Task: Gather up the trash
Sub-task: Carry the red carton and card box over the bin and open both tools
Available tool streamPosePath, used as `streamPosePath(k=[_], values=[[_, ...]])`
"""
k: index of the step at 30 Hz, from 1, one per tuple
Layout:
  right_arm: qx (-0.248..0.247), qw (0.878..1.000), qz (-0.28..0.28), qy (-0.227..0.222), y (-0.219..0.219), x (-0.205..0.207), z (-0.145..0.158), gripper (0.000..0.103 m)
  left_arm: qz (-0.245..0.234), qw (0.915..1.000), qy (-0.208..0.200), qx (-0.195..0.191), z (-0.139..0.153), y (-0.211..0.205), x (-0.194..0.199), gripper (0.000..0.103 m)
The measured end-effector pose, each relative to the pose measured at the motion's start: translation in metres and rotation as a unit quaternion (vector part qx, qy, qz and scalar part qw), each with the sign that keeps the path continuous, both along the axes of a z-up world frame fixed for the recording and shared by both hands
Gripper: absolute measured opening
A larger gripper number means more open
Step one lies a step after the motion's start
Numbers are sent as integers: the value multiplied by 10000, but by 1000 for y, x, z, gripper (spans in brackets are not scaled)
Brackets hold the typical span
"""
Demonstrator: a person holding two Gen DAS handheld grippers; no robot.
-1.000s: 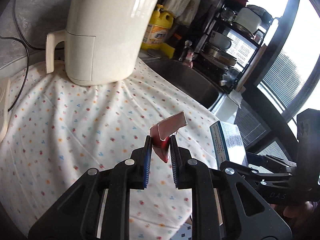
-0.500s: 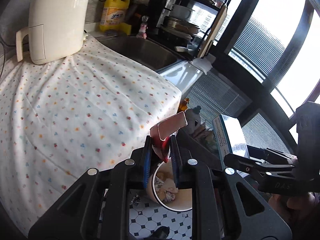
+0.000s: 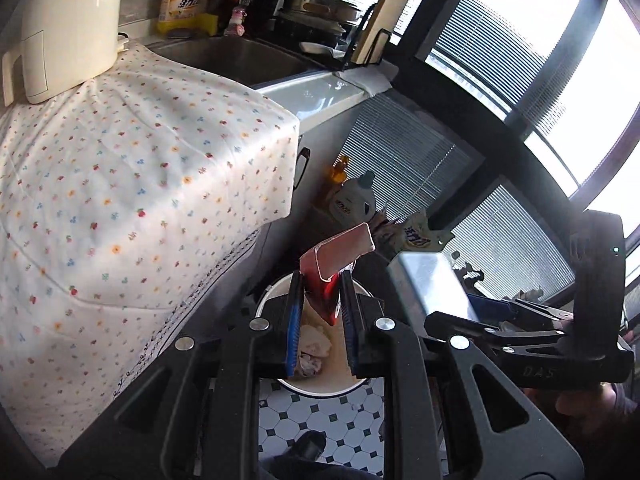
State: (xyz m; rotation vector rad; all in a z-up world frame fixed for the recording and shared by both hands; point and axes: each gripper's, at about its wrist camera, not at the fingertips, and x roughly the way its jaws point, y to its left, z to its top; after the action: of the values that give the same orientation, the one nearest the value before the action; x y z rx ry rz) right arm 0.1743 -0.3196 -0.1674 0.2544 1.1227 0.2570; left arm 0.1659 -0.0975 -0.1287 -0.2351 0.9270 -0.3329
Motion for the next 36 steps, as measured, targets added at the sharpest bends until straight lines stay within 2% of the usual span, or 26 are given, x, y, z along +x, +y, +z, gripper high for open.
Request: streamPosePath(k=[4, 13, 19, 20, 21, 23, 30, 32, 36], values=[[28, 9992, -341, 184, -28, -8, -17, 84, -128, 9998, 154, 77, -18, -16, 1, 18], [-165, 9955, -894, 262, -92, -52, -22, 84, -467, 9975, 528, 49, -63, -64, 10, 19], [-272, 9929, -1130, 248, -120, -71, -19, 84, -621, 9958, 665, 93, -80, -93, 22, 33], [-280, 9928, -1142, 233, -124, -73, -17, 84, -645, 9955, 685, 96, -81, -96, 23, 40], [-288, 9926, -1156, 215, -125, -74, -16, 84, -642, 9956, 673, 113, -81, -98, 24, 47], [-289, 9926, -1169, 167, -129, -76, -11, 84, -594, 9962, 612, 186, -79, -99, 23, 55], [-177, 9939, -1092, -45, -129, -72, 3, 90, -465, 9973, 468, 335, -59, -91, 12, 72], [-131, 9946, -1022, -113, -124, -68, 8, 92, -406, 9977, 396, 369, -50, -86, 8, 75], [-93, 9959, -856, -278, -115, -63, 21, 95, -251, 9989, 214, 336, -26, -73, -1, 86]])
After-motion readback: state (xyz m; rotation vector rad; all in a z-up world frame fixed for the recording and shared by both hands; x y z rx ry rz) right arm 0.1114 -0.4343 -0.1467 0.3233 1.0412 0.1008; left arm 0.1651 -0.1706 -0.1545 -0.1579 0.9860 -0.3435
